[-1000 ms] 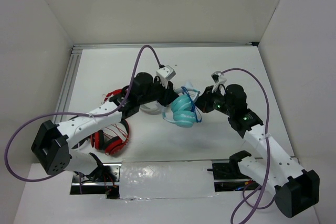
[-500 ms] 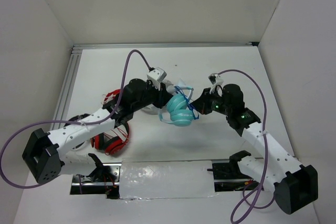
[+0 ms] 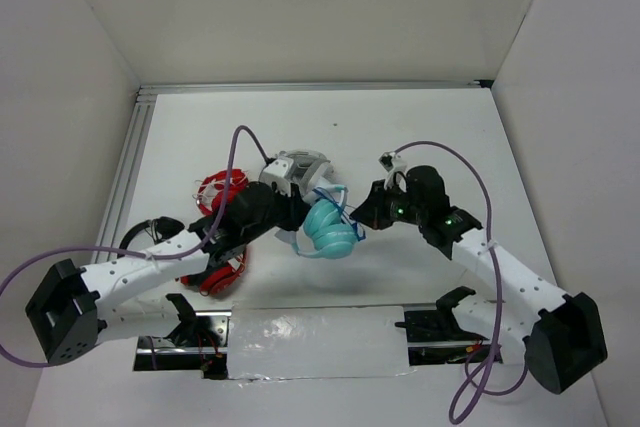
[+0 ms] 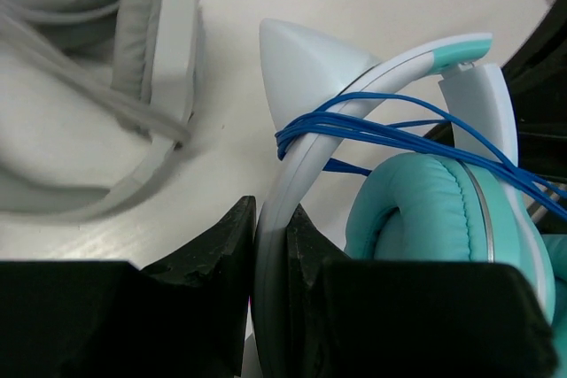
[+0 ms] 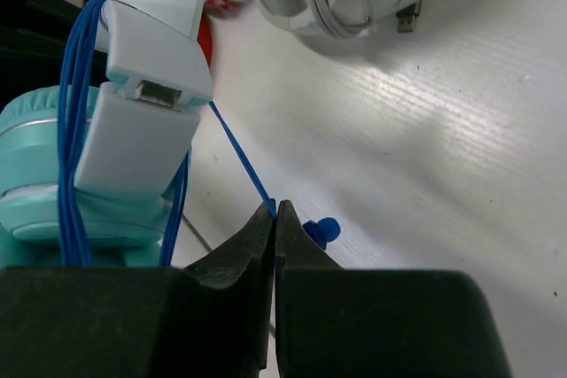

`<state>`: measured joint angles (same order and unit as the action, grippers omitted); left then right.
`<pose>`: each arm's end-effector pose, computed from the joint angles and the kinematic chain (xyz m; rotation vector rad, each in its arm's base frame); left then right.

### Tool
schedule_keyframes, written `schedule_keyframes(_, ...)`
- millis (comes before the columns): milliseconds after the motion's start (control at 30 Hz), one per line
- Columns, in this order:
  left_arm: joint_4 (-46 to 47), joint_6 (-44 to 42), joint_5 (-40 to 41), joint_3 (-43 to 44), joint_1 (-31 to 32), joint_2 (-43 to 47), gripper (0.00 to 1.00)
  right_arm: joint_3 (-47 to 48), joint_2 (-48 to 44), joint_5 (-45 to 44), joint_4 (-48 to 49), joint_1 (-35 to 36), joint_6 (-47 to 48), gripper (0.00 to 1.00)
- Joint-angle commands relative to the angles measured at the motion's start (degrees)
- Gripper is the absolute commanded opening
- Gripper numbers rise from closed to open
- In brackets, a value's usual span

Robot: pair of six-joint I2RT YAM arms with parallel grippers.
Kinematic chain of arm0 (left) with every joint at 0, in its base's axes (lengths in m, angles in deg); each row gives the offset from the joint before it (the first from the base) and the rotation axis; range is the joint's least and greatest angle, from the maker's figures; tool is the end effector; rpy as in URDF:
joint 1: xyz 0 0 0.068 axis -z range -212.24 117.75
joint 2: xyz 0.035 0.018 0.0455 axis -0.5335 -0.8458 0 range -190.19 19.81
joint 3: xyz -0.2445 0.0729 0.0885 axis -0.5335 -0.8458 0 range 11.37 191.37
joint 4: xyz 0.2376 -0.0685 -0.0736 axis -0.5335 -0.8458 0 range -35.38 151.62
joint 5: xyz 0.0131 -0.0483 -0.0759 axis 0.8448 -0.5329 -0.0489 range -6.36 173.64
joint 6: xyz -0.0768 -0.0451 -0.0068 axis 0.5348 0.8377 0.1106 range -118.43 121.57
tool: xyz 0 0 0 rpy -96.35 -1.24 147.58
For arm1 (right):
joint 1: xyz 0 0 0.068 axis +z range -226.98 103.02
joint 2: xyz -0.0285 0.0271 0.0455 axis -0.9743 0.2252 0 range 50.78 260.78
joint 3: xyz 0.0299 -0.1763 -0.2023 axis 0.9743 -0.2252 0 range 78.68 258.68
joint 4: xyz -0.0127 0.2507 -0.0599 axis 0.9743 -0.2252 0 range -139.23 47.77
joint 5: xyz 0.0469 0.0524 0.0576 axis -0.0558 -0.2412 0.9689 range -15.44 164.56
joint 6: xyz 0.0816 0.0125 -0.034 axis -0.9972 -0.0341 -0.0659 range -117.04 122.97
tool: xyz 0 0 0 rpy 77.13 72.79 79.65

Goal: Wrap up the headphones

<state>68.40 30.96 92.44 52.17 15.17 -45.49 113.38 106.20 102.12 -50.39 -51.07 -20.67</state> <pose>0.2125 -0.2132 0.2588 0.1971 1.9410 -0.7661 0.2046 0.1403 0.2294 -0.3546 2.1468 1.0123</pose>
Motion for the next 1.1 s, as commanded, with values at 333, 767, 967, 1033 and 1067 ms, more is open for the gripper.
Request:
schedule_keyframes(333,-22.9,33.6,27.5,-2.5,4.6,-0.4,0.00,0.7,14.1,-15.0,-3.3,6.9,-4.5,0.06)
schedule_keyframes(767,-65.4,76.9,39.6,5.2,10.1,-18.8,0.00,6.5,24.6,-24.3,-5.6,10.5,-0.7,0.12)
schedule_keyframes(967,-85.7,101.2,40.8,14.1,12.0,-36.1,0.00,9.3,29.7,-26.5,-6.6,11.4,-0.9,0.13)
schedule_keyframes(1033,-85.7,101.7,40.9,14.7,12.8,-36.2,0.00,9.4,29.6,-28.6,-7.0,12.1,-1.2,0.14)
schedule_keyframes(1067,-85.7,102.5,41.2,14.5,13.5,-35.8,0.00,9.2,29.0,-28.7,-6.9,12.1,-1.1,0.14)
